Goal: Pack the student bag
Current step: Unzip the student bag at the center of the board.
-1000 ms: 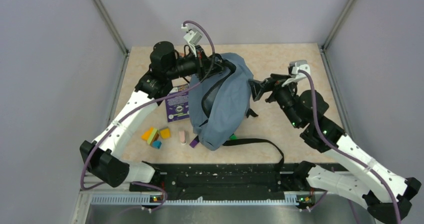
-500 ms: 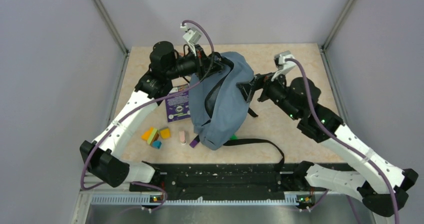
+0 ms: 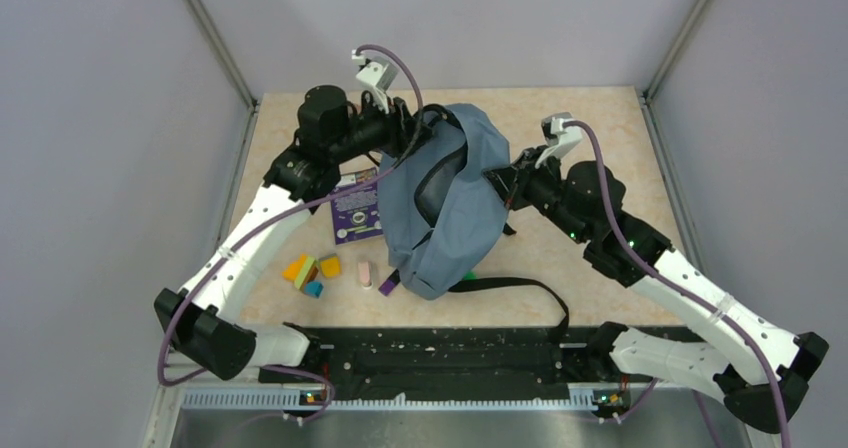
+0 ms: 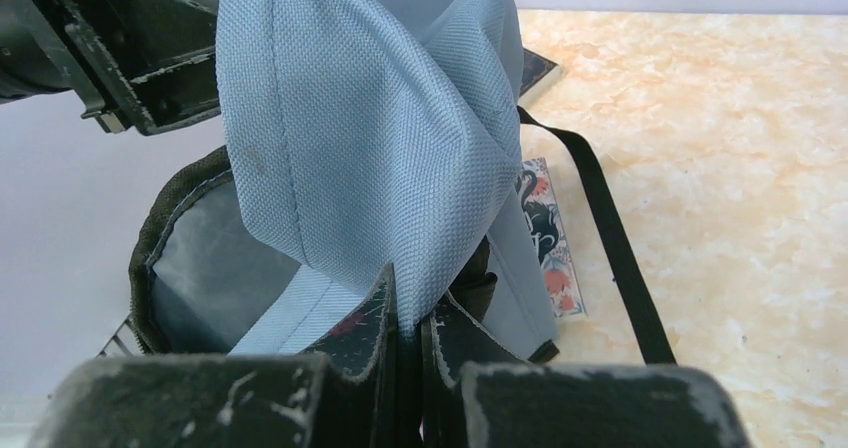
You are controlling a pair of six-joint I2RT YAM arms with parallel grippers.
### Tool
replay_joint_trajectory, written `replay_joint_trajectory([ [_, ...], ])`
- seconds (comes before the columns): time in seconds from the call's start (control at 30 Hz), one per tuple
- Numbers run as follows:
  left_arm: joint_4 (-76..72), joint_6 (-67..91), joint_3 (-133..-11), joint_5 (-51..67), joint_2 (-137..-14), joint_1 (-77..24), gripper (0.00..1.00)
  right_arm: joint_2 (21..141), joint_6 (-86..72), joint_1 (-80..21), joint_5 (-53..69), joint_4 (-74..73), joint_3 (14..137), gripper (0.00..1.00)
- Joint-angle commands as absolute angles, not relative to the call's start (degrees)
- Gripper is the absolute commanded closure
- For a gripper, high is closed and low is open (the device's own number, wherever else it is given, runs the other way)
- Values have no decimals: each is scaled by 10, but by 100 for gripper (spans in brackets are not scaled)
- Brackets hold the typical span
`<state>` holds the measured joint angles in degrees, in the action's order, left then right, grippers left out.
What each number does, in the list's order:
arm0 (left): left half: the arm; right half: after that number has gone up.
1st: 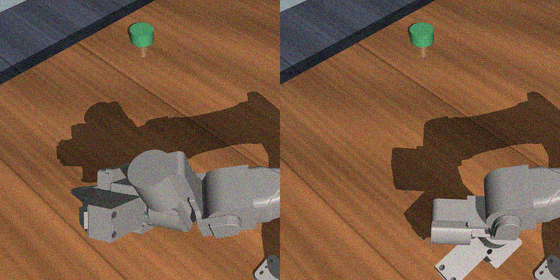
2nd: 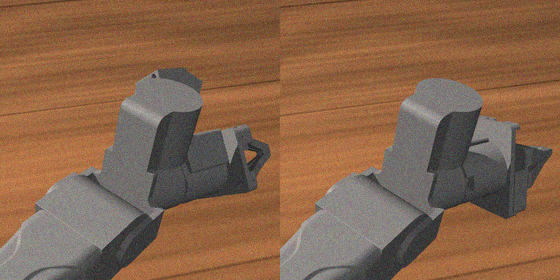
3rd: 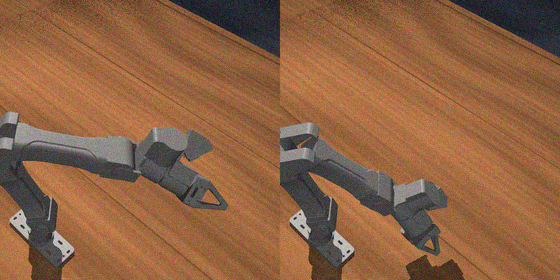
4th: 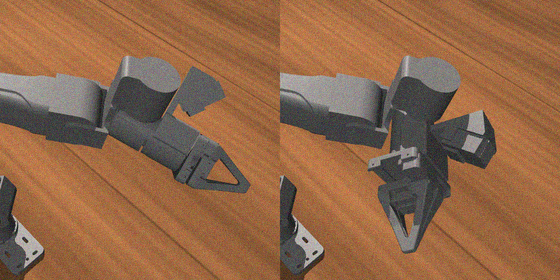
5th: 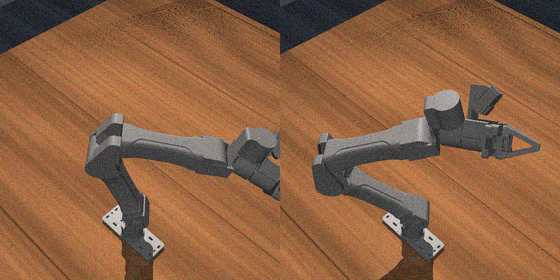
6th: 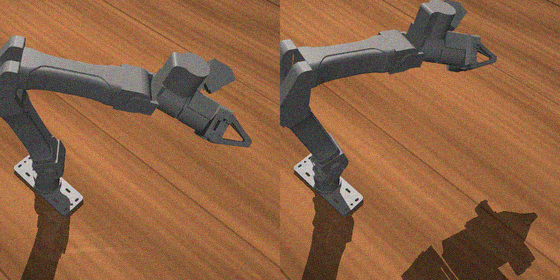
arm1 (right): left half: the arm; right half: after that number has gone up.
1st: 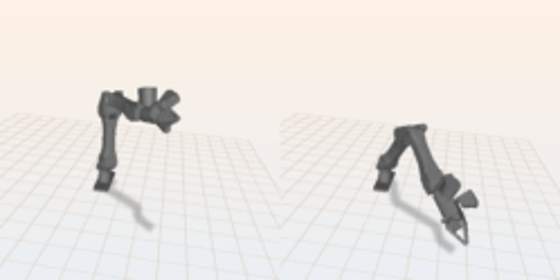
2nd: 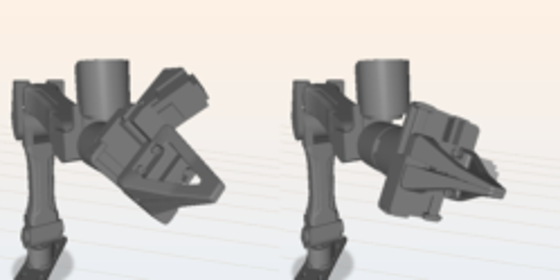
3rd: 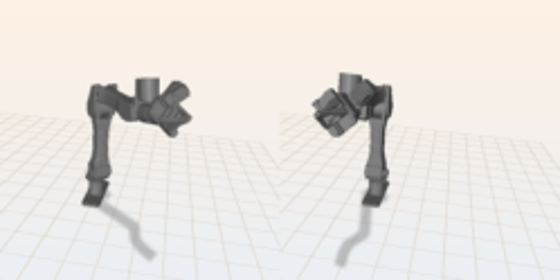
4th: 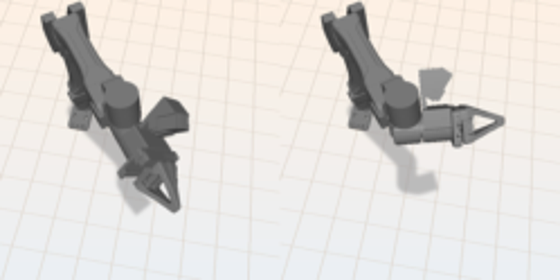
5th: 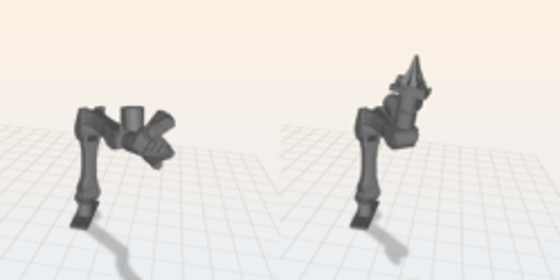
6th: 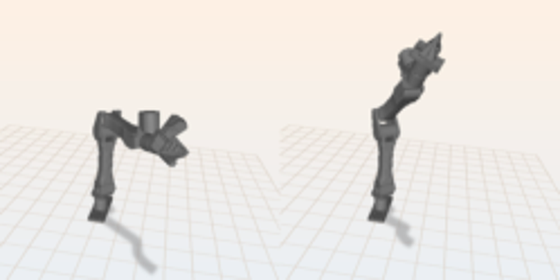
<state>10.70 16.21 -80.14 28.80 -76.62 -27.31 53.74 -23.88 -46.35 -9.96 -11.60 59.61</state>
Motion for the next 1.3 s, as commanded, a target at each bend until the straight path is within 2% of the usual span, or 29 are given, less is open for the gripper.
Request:
replay_joint_trajectory([
  [0.0, 139, 94, -823, 173, -708, -269, 51, 524, -231, -461, -116, -97, 595, 100],
  [0.07, 153, 86, -829, 164, -698, -270, 38, 523, -231, -462, -116, -95, 594, 100],
  [0.17, 155, 86, -826, 180, -681, -270, 28, 525, -230, -462, -114, -92, 595, 100],
  [0.33, 141, 141, -806, 349, -668, -271, 15, 529, -230, -462, -109, -92, 597, 100],
  [0.43, 126, 180, -775, 400, -659, -283, 13, 530, -230, -461, -111, -94, 598, 100],
  [0.77, 162, 164, -725, 350, -664, -310, 8, 541, -228, -462, -108, -82, 601, 100],
  [0.8, 158, 164, -725, 348, -669, -314, 11, 542, -227, -462, -108, -82, 601, 100],
  [0.87, 157, 161, -730, 329, -679, -321, 24, 546, -224, -461, -114, -83, 602, 100],
  [1.0, 152, 161, -735, 291, -686, -323, 81, 551, -212, -461, -145, -88, 601, 100],
  [1.07, 154, 154, -728, 244, -667, -323, 98, 553, -207, -454, -157, -100, 605, 100],
  [1.27, 156, 164, -688, 79, -596, -317, 100, 558, -208, -389, -176, -131, 593, 100],
])
